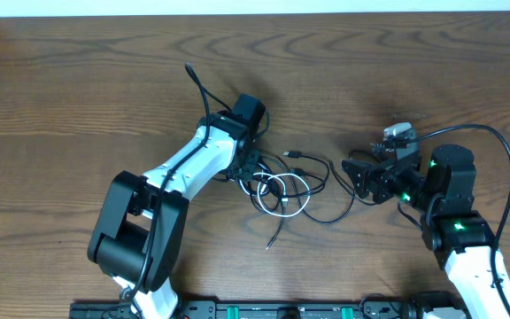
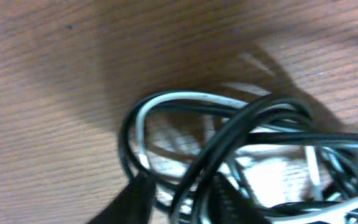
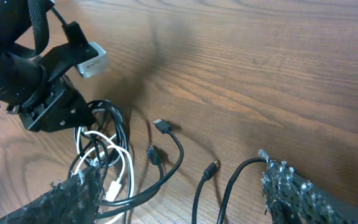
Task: Untangle cables
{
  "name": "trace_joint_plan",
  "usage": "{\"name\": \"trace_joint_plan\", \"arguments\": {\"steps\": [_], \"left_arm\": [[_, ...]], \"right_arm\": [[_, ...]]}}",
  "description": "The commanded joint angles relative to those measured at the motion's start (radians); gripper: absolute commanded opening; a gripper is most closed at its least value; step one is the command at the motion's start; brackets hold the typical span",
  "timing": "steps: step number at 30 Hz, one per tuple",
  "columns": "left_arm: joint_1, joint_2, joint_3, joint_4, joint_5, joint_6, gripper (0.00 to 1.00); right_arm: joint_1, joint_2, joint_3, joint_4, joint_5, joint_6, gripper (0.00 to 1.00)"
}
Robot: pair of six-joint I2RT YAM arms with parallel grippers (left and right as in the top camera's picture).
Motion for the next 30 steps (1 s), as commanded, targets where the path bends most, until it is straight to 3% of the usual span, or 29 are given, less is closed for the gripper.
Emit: {"name": "trace_joint_plan", "arguments": {"steps": [1,3,11,17,20,30], "left_arm": [[0.003,0.018,0.007,0.011,0.048,-0.005,0.19],[0.003,0.018,0.007,0.012,0.061,-0.005,0.08],[0.003,0.0,0.019,0.029,0.06,-0.006,0.07],[0.002,-0.185,0.045,0.074,0.061,0.046,0.07],[0.001,-0.348,0.045,0.135,0.196,0.125,0.07],[0.001,-0.524,0.045,0.22,0.546,0.149,0.08]], "right_arm": [[-0.004,0.002,0.009,-0.001,0.001,0.006,0.79],[-0.004,0.002,0.009,-0.002,0.001,0.006,0.79],[-0.004,0.002,0.009,0.003,-0.019,0.006,0.73],[-0.004,0.002,0.01,0.186,-0.348,0.006,0.79],[0.006,0.002,0.009,0.361,-0.6,0.006,0.78],[0.038,0.003,0.009,0.373,-0.602,-0.014,0.78]]}}
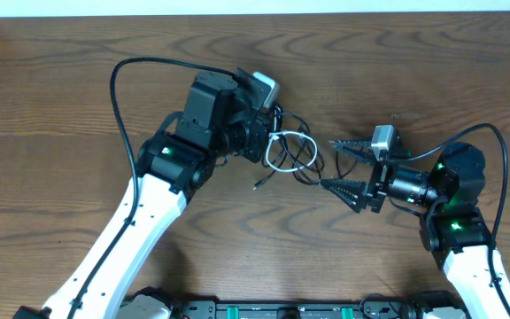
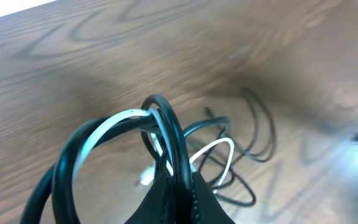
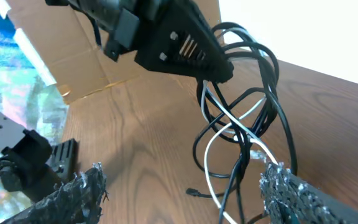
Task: Untangle cables
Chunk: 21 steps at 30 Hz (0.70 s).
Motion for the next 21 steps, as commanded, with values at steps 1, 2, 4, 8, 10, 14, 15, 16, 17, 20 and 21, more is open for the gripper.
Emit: {"name": "trace_joint_plan", "arguments": {"steps": [1,2,4,8,10,14,15,16,17,20,21], "left_arm": [[0.002,-0.014,0.027,0.013,0.191,0.017,0.08],[0.002,-0.014,0.027,0.017,0.251,0.016,0.08],[0.002,-0.014,0.027,0.029,0.322,0.016,0.08],[0.002,-0.014,0.027,0.107,0.509,-0.016,0.08],[0.002,-0.014,0.027,0.126,0.54,-0.031,0.08],[-0.003,-0.014,0.027,0.154,0.609,-0.051,0.07],[-0.007,-0.014,0.027,0.155,0.609,-0.051,0.08],[-0.016,-0.014,0.027,0.156,0.609,-0.051,0.08],[-0.021,-0.014,0.027,0.155,0.609,-0.051,0.08],[-0.061,-0.014,0.027,0.16,0.608,-0.051,0.07],[-0.072,-0.014,0.027,0.166,0.609,-0.051,0.08]], "right_arm": [[0.008,-0.002,0.009,0.0,-0.023,-0.017,0.78],[0.008,-0.002,0.009,-0.001,-0.023,-0.017,0.78],[0.008,0.003,0.009,-0.002,-0.023,-0.017,0.78],[0.008,0.038,0.009,-0.009,-0.023,-0.043,0.78],[0.008,0.055,0.009,-0.009,-0.023,-0.043,0.79],[0.008,0.108,0.009,-0.008,-0.007,-0.05,0.8],[0.008,0.113,0.009,-0.008,-0.007,-0.05,0.8],[0.009,0.125,0.009,-0.008,-0.006,-0.05,0.8],[0.009,0.128,0.009,-0.008,-0.007,-0.05,0.8],[0.009,0.134,0.009,-0.007,-0.003,-0.051,0.8],[0.009,0.134,0.009,-0.003,0.0,-0.051,0.77]]}}
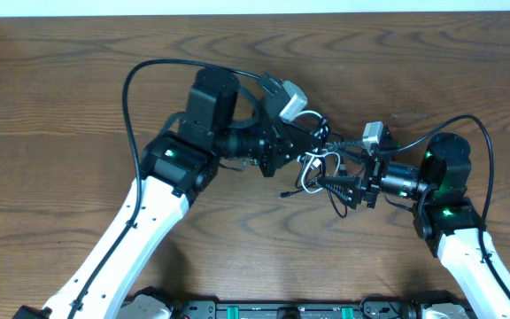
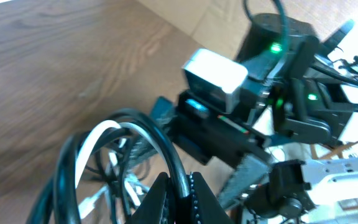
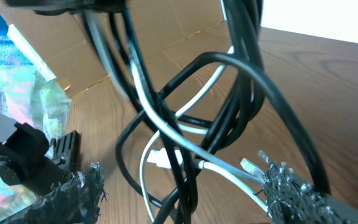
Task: Untangle cables
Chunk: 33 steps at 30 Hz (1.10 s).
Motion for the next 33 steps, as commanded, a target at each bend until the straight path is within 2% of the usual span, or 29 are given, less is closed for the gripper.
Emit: {"name": "trace_joint_plan", "arguments": {"steps": [1,6,10,12,17,22,25,29,33], "left_arm": [[-0.052,-0.013,0.027,0.029,0.045,-0.008,0.08],[-0.098,-0.013,0.027,0.079,0.045,-0.025,0.08],[-0.102,-0.013,0.027,0.09,0.037,-0.027,0.08],[-0.102,-0.013,0.027,0.09,0.024,-0.027,0.08],[-0.102,-0.013,0.027,0.089,-0.132,-0.027,0.07],[-0.068,-0.013,0.027,0.089,-0.222,-0.028,0.08],[-0.006,-0.013,0.027,0.087,-0.275,-0.061,0.08],[0.066,-0.013,0.027,0.072,-0.349,-0.104,0.08],[0.13,-0.013,0.027,0.034,-0.356,-0.11,0.08]], "right_arm": [[0.009,0.003,0.009,0.006,0.004,-0.02,0.73],[0.009,0.003,0.009,0.006,0.004,-0.02,0.49],[0.009,0.003,0.009,0.006,0.003,-0.027,0.13],[0.009,0.003,0.009,0.002,0.004,-0.027,0.01],[0.008,0.003,0.009,-0.035,0.004,-0.058,0.01],[0.008,0.003,0.009,-0.173,0.056,-0.188,0.01],[0.008,0.003,0.009,-0.249,0.14,-0.199,0.01],[0.008,0.003,0.009,-0.307,0.14,-0.278,0.01],[0.008,0.003,0.009,-0.309,0.138,-0.282,0.01]]}}
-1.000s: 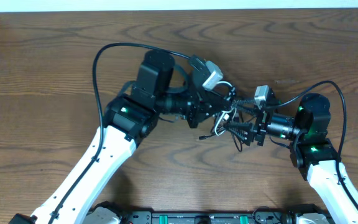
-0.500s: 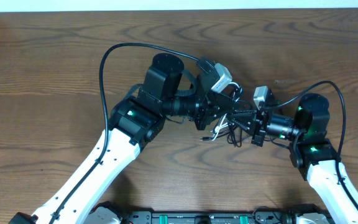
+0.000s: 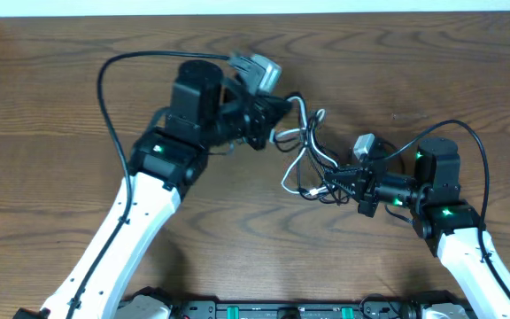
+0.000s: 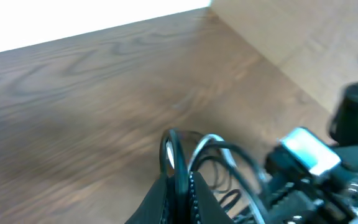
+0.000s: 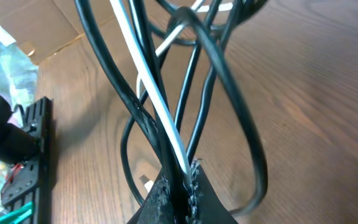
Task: Untangle cables
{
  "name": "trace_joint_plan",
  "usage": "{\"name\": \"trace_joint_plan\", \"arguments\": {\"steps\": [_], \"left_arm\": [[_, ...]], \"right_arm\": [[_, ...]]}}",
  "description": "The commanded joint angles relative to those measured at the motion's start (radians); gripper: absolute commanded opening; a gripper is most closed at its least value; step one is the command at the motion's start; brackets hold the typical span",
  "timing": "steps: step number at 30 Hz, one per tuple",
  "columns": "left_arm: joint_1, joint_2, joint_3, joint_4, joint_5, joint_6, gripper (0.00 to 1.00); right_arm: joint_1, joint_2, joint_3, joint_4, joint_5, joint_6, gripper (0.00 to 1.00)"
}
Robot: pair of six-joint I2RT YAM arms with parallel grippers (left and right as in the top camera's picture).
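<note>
A tangle of black and white cables (image 3: pixel 312 159) hangs in the air between my two arms above the table. My left gripper (image 3: pixel 268 120) is shut on a black cable loop (image 4: pixel 173 155) at the bundle's upper left. My right gripper (image 3: pixel 354 184) is shut on a black and a white strand (image 5: pixel 166 130) at the bundle's lower right. A white plug end (image 3: pixel 287 187) dangles at the bottom of the tangle. In the right wrist view the cables loop upward from my fingers (image 5: pixel 194 177).
The brown wooden table (image 3: pixel 51 106) lies beneath the bundle. Cardboard (image 5: pixel 55 18) stands beyond the table's edge in the right wrist view. A black rail (image 3: pixel 264 310) runs along the table's front edge.
My right gripper, then open around the hanging strands, is now shut on them. My left gripper has drawn back left with its loop, and the tangle is stretched between the two.
First the tangle lay on the table with my left gripper down on it and the right one open nearby. Then my left gripper held it lifted. It came over to the open right gripper, which now grips it too.
</note>
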Motion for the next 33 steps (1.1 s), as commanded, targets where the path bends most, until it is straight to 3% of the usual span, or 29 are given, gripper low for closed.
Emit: {"name": "trace_joint_plan", "arguments": {"steps": [1,7,13,28,33], "left_arm": [[0.054,-0.013,0.027,-0.026,-0.038,-0.021,0.07],[0.137,-0.013,0.027,-0.11,-0.038,-0.021,0.08],[0.19,-0.013,0.027,-0.172,-0.042,-0.021,0.08],[0.197,-0.011,0.024,-0.337,-0.377,-0.021,0.08],[0.197,-0.009,-0.003,-0.354,-0.404,-0.021,0.08]], "right_arm": [[0.003,0.001,0.005,-0.006,0.007,-0.036,0.01],[-0.011,0.001,0.005,-0.007,0.051,-0.041,0.01],[-0.05,0.001,0.005,-0.007,0.208,0.113,0.01],[-0.102,0.001,0.005,-0.034,0.295,0.205,0.01],[-0.102,0.001,0.005,-0.037,0.295,0.205,0.01]]}}
